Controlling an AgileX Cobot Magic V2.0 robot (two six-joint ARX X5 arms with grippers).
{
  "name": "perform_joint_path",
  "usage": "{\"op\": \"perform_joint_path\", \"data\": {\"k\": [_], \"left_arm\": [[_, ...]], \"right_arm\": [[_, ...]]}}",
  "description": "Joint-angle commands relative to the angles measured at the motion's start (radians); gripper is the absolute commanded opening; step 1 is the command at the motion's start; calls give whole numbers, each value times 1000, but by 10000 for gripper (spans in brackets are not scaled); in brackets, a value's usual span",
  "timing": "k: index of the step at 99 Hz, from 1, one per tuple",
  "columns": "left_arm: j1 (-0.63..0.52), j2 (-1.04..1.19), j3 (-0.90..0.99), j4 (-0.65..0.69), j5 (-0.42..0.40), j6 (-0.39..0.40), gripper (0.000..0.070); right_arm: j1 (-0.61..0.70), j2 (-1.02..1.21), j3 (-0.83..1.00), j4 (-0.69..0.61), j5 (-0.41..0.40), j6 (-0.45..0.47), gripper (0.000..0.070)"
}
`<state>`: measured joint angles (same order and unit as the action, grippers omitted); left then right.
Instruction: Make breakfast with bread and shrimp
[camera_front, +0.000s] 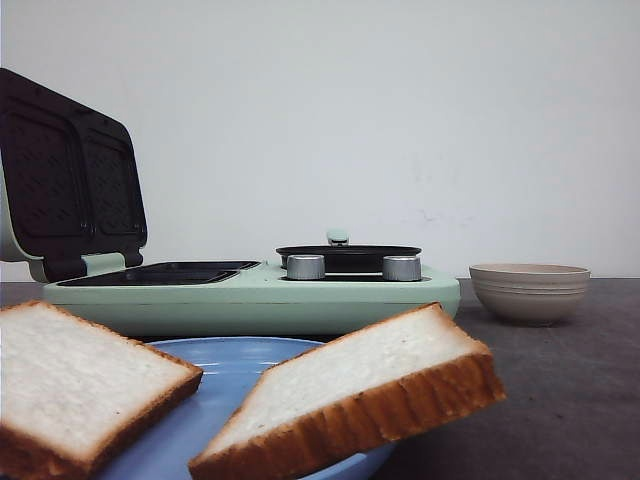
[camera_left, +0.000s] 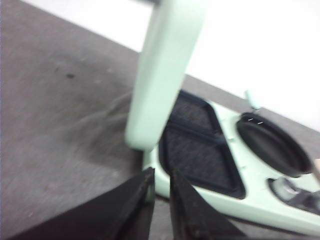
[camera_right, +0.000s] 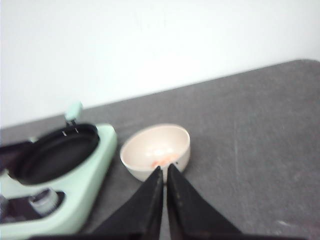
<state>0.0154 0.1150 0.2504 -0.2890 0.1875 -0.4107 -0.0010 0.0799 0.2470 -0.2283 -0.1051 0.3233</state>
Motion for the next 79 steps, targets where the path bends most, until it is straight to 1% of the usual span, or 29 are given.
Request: {"op": "perform_joint_path", "data": {"k": [1, 10, 19, 23, 31, 39, 56, 67, 74, 79], "left_arm": [[-1, 61, 67, -2, 10, 10, 10], [-1, 184, 189, -51, 32, 69, 10], [-1, 337, 344, -147, 47, 144, 10], [-1, 393, 402, -187, 51, 170, 10], [-4, 510, 531, -278, 51, 211, 10], [-5, 579, 615, -323, 51, 215, 10], [-5, 635, 695, -349, 57, 208, 10], [-5, 634, 696, -351, 83, 208, 15], [-5, 629, 696, -369, 84, 209, 33], [-5, 629, 696, -378, 84, 211, 34]], "right_arm": [[0, 55, 72, -20, -1, 29, 2], [0, 163, 187, -82, -19, 28, 1], [0, 295, 311, -151, -64, 26, 1], [0, 357, 369, -194, -82, 27, 1], [0, 474, 484, -298, -85, 27, 1], [0, 562, 578, -360, -81, 24, 2], [0, 650, 662, -354, -92, 25, 2], [0, 666, 667, -346, -159, 23, 2], [0, 670, 667, -349, -206, -11, 1], [0, 670, 667, -349, -220, -34, 2]]}}
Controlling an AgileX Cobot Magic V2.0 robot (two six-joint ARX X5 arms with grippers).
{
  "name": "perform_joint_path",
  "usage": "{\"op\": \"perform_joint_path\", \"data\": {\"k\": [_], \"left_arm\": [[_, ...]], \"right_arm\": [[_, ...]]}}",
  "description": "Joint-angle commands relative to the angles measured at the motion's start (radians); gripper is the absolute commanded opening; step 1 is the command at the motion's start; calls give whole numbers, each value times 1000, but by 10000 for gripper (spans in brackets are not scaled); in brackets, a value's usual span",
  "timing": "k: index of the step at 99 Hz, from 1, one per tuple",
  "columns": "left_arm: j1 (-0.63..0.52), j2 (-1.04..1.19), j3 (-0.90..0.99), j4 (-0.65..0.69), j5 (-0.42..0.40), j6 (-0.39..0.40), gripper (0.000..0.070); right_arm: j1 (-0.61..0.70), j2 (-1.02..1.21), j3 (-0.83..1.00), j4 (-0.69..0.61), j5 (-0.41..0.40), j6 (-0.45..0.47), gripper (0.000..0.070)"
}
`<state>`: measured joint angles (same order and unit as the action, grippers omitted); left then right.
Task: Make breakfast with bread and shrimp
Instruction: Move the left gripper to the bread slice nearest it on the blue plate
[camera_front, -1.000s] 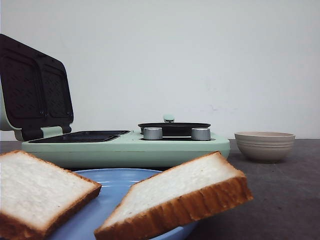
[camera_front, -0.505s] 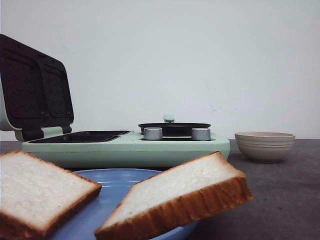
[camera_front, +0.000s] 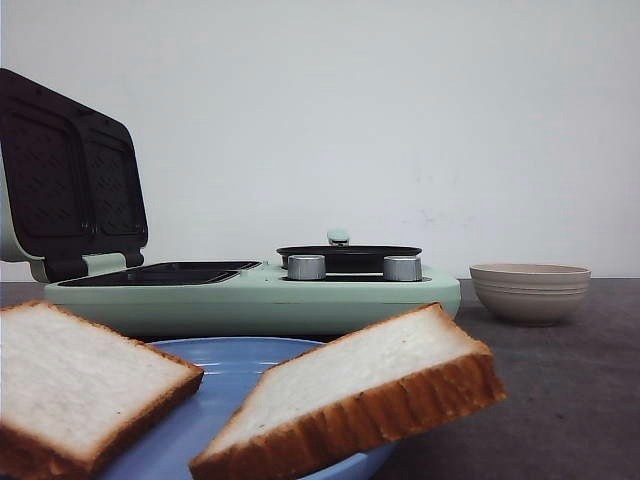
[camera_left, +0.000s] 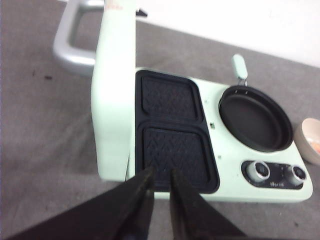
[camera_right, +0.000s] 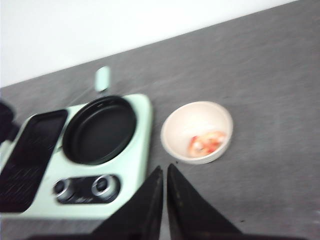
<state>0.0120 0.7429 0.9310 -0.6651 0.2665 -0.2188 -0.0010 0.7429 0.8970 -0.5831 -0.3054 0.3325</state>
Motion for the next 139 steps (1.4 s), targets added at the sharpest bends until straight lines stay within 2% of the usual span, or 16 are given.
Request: {"op": "perform_joint_path", "data": {"k": [1, 8, 11, 15, 26, 29, 34, 45, 80, 84, 94, 104, 111, 122, 139], "left_arm": [[-1, 1, 15, -3, 5, 20, 34], [-1, 1, 15, -13, 10, 21, 49], [-1, 2, 15, -16, 19, 21, 87], [-1, 2, 15, -16, 27, 22, 162], [-1, 2, 15, -16, 34, 28, 429], [-1, 2, 15, -16, 34, 29, 482], [-1, 2, 15, -17, 47, 31, 524], [-1, 2, 15, -16, 83, 52, 517], [-1, 2, 15, -40, 85, 43, 516], [-1, 18, 15, -130, 134, 50, 516], [-1, 55, 15, -185, 193, 51, 516], [-3, 117, 15, -257, 297, 56, 516], [-16, 170, 15, -317, 356, 89, 516], [-49, 251, 15, -396, 359, 135, 516], [-101, 359, 15, -454, 359, 159, 516]], "right_arm": [[0, 7, 17, 5, -23, -48, 2], [0, 7, 17, 6, -45, -64, 7], [0, 7, 17, 7, -56, -64, 23], [0, 7, 17, 7, -67, -65, 77], [0, 7, 17, 6, -81, -81, 305], [0, 7, 17, 6, -81, -81, 341], [0, 7, 17, 6, -81, -83, 363], [0, 7, 17, 13, -80, -86, 362], [0, 7, 17, 43, -100, -77, 362], [0, 7, 17, 22, -125, -78, 362], [0, 7, 17, 20, -125, -78, 362], [0, 7, 17, 20, -125, -78, 362], [0, 7, 17, 20, -125, -78, 362], [0, 7, 17, 20, -125, -78, 362], [0, 7, 17, 20, -126, -78, 362]]}}
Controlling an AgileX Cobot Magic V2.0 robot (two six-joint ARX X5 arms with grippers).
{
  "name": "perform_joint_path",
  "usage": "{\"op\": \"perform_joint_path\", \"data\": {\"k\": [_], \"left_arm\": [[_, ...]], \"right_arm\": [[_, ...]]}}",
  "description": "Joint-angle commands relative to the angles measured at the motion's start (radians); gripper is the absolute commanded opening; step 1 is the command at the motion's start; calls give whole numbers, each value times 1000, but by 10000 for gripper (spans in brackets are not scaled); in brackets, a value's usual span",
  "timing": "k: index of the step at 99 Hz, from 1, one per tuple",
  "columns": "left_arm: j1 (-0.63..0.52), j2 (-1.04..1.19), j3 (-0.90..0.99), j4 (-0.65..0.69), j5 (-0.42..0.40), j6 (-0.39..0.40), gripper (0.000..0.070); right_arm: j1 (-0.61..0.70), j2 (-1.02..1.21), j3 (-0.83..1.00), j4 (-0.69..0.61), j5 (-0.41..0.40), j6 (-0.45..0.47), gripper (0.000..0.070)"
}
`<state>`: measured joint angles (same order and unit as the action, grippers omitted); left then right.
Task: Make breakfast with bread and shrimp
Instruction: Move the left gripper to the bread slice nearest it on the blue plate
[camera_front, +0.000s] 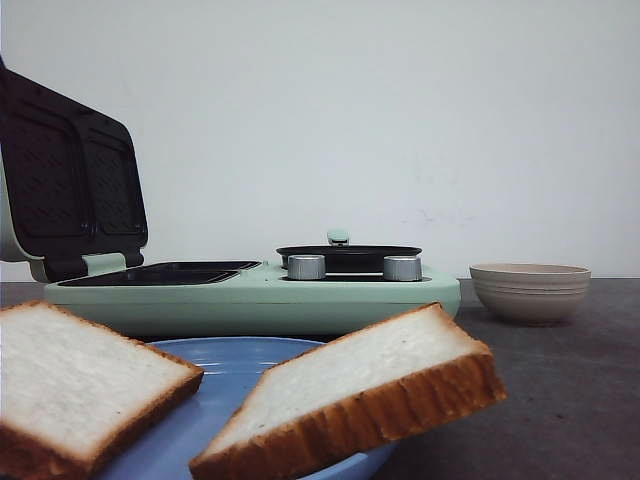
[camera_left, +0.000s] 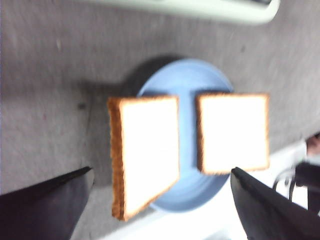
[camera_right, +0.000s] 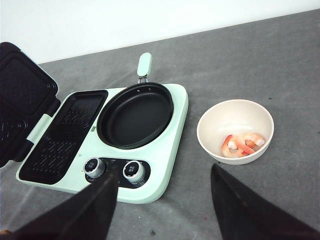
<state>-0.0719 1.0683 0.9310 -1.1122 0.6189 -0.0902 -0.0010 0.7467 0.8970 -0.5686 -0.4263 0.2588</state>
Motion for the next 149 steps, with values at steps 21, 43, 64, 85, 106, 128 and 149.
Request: {"op": "perform_joint_path", "data": {"k": [21, 43, 64, 85, 106, 128, 149], "left_arm": [[-98, 134, 15, -21, -2, 46, 516], [-162, 198, 15, -44, -201, 30, 516], [-198, 229, 14, -49, -195, 30, 515], [-254, 267, 14, -63, -188, 42, 515], [-293, 325, 14, -70, -200, 42, 515], [-314, 365, 14, -66, -200, 42, 514], [-321, 365, 14, -61, -187, 47, 514]], "right_arm": [[0, 3, 17, 5, -20, -5, 362], [0, 3, 17, -9, -20, -6, 362], [0, 3, 17, -14, -20, -6, 362], [0, 3, 17, -25, -20, -8, 362], [0, 3, 17, -28, -20, -9, 362], [0, 3, 17, -32, -20, -10, 361], [0, 3, 17, -32, -20, -10, 362]]}}
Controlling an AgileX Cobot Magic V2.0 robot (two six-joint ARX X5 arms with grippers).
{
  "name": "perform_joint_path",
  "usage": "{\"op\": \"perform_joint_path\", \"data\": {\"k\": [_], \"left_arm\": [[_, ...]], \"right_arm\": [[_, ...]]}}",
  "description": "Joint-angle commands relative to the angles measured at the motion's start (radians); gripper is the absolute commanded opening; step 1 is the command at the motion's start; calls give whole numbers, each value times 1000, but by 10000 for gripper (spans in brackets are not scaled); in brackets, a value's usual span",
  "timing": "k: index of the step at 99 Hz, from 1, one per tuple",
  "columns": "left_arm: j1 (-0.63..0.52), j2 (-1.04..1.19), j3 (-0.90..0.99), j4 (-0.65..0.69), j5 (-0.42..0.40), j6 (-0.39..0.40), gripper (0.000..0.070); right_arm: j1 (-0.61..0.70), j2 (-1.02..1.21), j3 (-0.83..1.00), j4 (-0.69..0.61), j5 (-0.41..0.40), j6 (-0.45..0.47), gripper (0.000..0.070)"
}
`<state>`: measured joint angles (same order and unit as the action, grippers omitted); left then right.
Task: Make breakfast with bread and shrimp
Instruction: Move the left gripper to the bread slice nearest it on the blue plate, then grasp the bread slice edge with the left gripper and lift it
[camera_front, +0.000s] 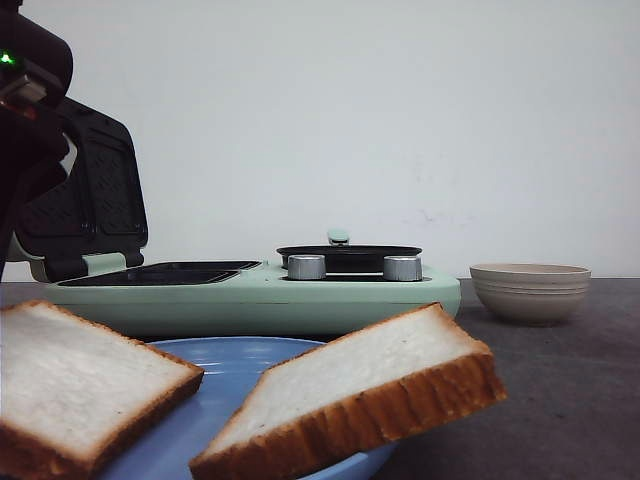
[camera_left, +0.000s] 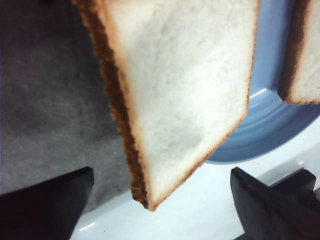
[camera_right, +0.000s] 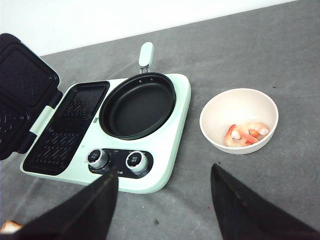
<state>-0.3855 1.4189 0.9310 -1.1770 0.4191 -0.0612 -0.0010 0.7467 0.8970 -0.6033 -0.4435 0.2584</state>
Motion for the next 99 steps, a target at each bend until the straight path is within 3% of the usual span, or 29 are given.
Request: {"op": "perform_joint_path", "data": {"k": [1, 15, 99], "left_arm": [[-8, 14, 14, 5, 16, 19, 514], [-8, 14, 14, 23, 98, 35, 513], [-15, 95, 14, 21, 78, 47, 504]], "right_arm": [[0, 3, 17, 3, -3, -10, 361], [0, 3, 17, 3, -3, -10, 361], [0, 3, 17, 3, -2, -11, 361]]}}
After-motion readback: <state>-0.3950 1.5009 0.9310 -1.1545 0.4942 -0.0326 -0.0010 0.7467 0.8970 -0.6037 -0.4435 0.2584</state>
